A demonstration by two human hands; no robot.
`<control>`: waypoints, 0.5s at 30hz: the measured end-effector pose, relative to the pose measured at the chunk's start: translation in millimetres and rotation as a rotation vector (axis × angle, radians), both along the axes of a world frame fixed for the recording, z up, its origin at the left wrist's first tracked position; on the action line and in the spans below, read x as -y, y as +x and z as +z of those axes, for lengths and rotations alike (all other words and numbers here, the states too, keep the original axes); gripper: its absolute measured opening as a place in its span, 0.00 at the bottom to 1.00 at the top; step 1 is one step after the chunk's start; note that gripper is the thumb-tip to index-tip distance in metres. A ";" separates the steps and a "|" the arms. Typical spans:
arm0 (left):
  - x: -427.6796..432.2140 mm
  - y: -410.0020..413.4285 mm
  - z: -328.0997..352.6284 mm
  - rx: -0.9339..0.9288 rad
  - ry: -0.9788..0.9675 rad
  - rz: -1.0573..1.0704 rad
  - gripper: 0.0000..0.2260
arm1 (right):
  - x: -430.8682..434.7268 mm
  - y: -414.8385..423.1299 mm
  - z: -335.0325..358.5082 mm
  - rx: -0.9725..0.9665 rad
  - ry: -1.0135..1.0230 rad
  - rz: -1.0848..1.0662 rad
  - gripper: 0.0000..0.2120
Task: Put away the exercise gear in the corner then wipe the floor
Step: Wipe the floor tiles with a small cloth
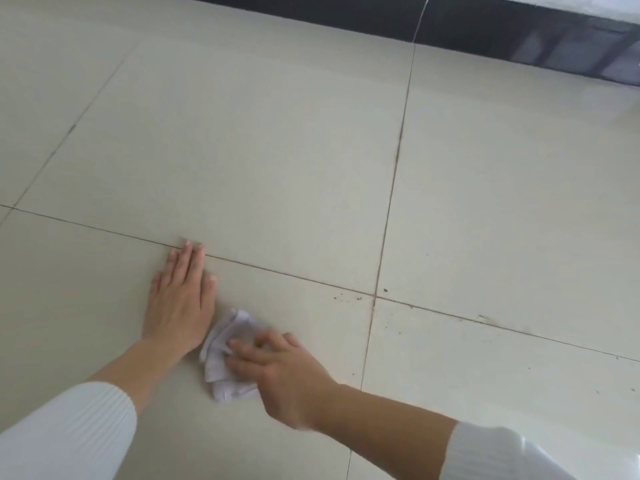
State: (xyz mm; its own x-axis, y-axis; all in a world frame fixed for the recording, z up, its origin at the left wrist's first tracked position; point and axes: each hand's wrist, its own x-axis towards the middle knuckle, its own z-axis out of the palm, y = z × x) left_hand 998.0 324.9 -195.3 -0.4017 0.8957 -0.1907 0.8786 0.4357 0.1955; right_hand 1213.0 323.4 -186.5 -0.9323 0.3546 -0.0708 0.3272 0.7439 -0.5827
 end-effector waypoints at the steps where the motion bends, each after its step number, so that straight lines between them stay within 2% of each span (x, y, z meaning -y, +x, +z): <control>1: -0.8 -0.4 0.4 0.001 0.008 0.009 0.28 | 0.8 2.0 1.3 -0.001 -0.016 0.114 0.26; 4: -3.1 1.3 0.1 0.012 0.067 0.013 0.27 | -43.7 9.8 -3.0 -0.010 0.067 0.330 0.26; 6: -5.9 -0.5 2.2 0.048 0.101 0.037 0.24 | -91.8 18.9 -10.3 -0.005 0.203 0.236 0.25; 9: -8.7 -6.5 4.9 0.031 0.098 0.044 0.20 | -160.9 37.5 -9.2 0.031 0.344 -0.271 0.29; 12: -10.0 -7.4 7.1 0.020 0.089 0.029 0.19 | -202.0 46.5 4.6 0.219 0.265 -0.836 0.34; 14: -10.9 -6.3 9.9 0.023 0.108 0.041 0.19 | -204.0 34.9 8.6 0.275 0.185 -0.995 0.33; 15: -11.5 -5.5 11.6 0.021 0.122 0.054 0.18 | -196.4 22.5 6.5 0.248 0.171 -0.983 0.33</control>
State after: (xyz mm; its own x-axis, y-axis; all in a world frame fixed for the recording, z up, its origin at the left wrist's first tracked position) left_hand 992.5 336.3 -183.7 -0.4470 0.8899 -0.0910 0.8495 0.4542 0.2683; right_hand 1235.5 519.8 -180.0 -0.1905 0.9767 -0.0983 0.9330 0.1490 -0.3275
